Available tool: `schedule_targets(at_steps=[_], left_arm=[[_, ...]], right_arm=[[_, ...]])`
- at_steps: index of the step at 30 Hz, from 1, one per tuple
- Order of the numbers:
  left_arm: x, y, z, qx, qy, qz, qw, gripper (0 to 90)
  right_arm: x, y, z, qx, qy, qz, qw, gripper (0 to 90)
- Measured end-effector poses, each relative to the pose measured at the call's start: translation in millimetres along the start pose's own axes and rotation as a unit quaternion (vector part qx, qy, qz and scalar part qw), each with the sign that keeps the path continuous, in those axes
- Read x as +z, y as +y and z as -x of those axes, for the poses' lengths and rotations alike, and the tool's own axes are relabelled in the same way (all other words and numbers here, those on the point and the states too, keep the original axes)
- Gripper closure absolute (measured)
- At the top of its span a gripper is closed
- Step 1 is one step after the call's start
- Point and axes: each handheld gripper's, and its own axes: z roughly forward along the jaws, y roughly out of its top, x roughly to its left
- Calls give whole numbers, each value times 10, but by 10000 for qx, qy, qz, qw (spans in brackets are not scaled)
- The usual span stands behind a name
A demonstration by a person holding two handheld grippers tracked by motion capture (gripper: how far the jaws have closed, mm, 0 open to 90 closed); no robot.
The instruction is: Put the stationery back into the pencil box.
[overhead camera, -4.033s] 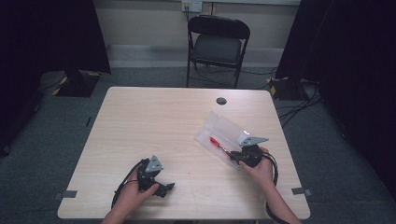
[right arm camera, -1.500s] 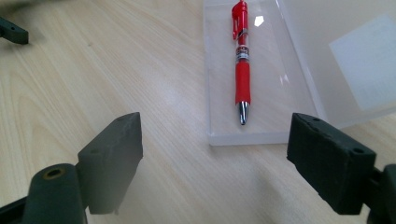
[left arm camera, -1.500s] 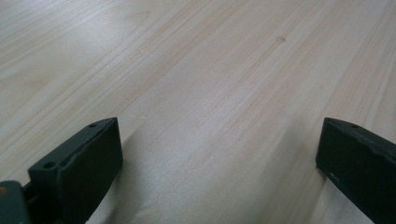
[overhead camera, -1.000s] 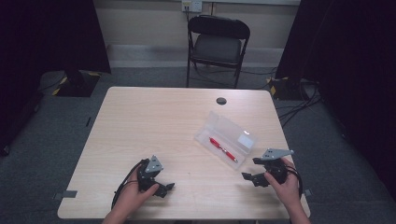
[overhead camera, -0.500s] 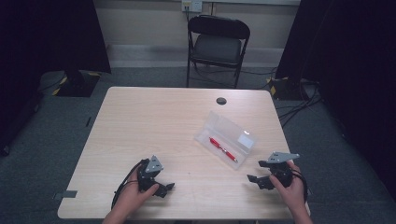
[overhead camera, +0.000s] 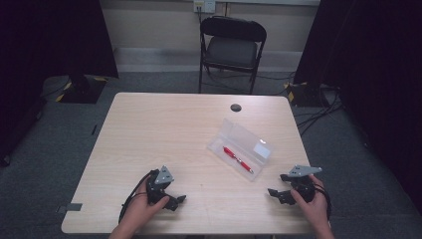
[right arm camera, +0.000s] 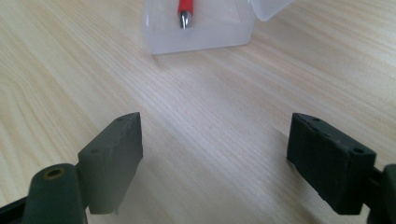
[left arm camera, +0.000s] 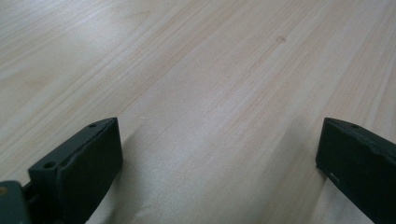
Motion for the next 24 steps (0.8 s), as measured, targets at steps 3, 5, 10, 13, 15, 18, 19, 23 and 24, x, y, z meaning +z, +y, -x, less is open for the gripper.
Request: schedule_targets(at_steps=[3,5,10,13,15,18,19,23,24], left_arm=[[1,0,0,0,-3,4,10000,2],[1,0,0,0,-5,2,10000,2],[0,0,0,1,1,-1,10000,2],[1,0,1,-2,-3,3,10000,2],[1,0,1,-3,-2,4,10000,2],[1,0,0,1,-3,1,10000,2],[0,0,0,0,0,1,10000,2],[1,0,1,-1,0,4,10000,2],[1,0,1,-1,0,4,10000,2]], right_arm=[[6,-20,16,-10,-39,86,10000,175],[13,-28,14,-32,-111,117,9999,168],[42,-45,-4,-215,-268,165,9993,155],[47,-42,-4,-205,-267,159,9993,145],[53,-37,-2,-197,-274,150,9993,134],[55,-35,2,-191,-249,152,9994,133],[55,-35,1,-192,-248,151,9994,133],[55,-34,1,-164,-243,142,9995,129],[59,-32,5,-172,-253,143,9994,127]])
